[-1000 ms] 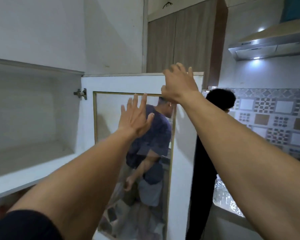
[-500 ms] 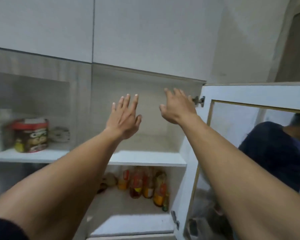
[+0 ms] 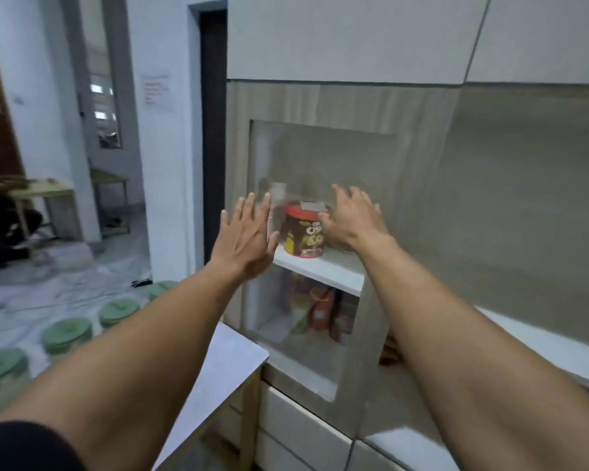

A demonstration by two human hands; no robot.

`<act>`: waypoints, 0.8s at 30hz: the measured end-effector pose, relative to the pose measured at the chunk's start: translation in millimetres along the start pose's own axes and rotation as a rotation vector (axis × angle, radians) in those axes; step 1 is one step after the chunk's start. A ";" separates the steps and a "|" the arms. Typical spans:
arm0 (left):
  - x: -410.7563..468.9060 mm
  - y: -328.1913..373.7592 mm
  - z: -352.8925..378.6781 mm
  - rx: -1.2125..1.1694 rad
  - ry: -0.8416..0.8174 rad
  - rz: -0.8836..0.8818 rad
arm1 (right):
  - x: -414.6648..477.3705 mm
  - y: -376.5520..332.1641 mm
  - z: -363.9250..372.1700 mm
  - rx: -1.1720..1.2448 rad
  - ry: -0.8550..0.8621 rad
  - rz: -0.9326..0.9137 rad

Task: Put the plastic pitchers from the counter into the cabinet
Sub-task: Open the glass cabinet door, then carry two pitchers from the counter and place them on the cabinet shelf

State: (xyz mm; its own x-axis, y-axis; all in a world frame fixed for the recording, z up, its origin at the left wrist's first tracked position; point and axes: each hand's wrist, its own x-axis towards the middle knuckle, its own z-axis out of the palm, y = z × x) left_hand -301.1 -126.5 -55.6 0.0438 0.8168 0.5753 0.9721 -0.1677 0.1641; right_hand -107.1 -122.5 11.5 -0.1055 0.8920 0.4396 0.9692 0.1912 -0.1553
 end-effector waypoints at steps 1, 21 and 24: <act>-1.5 -19.3 3.2 0.013 -0.011 -0.031 | 8.5 -15.7 12.9 0.018 -0.003 -0.020; -52.4 -295.4 159.7 0.140 -0.148 -0.603 | 118.7 -229.4 342.0 0.321 -0.374 -0.433; -56.2 -314.0 189.2 0.190 -0.133 -0.671 | 127.9 -241.4 389.8 0.340 -0.431 -0.463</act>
State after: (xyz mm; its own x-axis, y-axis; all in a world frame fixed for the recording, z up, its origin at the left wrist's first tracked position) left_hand -565.2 -15.3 -291.1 -0.5629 0.7725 0.2941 0.8218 0.4850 0.2990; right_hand -441.3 105.1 -239.6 -0.6358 0.7572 0.1494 0.6881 0.6438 -0.3347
